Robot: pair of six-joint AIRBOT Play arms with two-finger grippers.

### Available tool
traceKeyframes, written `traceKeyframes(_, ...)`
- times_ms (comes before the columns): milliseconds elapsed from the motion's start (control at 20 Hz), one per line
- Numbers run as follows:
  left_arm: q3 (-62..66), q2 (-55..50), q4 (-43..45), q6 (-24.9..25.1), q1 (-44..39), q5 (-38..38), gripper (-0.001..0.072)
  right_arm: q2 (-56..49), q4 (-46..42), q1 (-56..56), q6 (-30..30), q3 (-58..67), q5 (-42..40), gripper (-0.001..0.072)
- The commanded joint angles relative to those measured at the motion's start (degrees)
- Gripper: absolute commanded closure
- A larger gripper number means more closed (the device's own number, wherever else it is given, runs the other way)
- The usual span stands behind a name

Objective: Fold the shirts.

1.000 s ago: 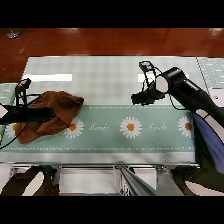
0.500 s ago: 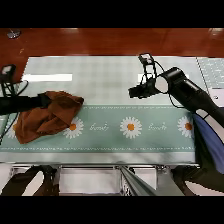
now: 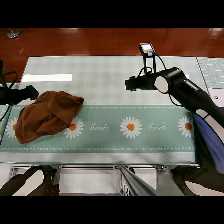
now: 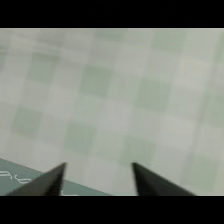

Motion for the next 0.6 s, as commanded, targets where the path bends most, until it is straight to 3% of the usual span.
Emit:
traceKeyframes(0, 0.2, -6.2, 0.2, -0.4, 0.0, -3.1, 0.0004, -0.1, -1.1, -0.6, 1.2, 0.0, 0.0, 0.0078)
traceKeyframes(400, -0.5, -18.3, -4.9, -0.4, -7.8, -9.8, 0.0016, 0.8, -1.0, -3.1, 1.9, 0.0, 8.4, 0.0089)
traceKeyframes(450, -0.1, -18.6, -4.9, -0.3, -8.3, -9.9, 0.0276, 1.6, -1.0, -3.1, 1.9, 0.0, 8.5, 0.0089)
traceKeyframes(500, 0.7, -18.7, -4.9, 0.4, -8.3, -10.4, 0.0678, 2.8, -1.0, -3.1, 1.9, 0.0, 8.5, 0.0089)
traceKeyframes(550, 2.4, -18.6, -5.0, 0.4, -8.3, -12.1, 0.0677, 4.3, -1.0, -3.1, 2.0, 0.0, 8.5, 0.009)
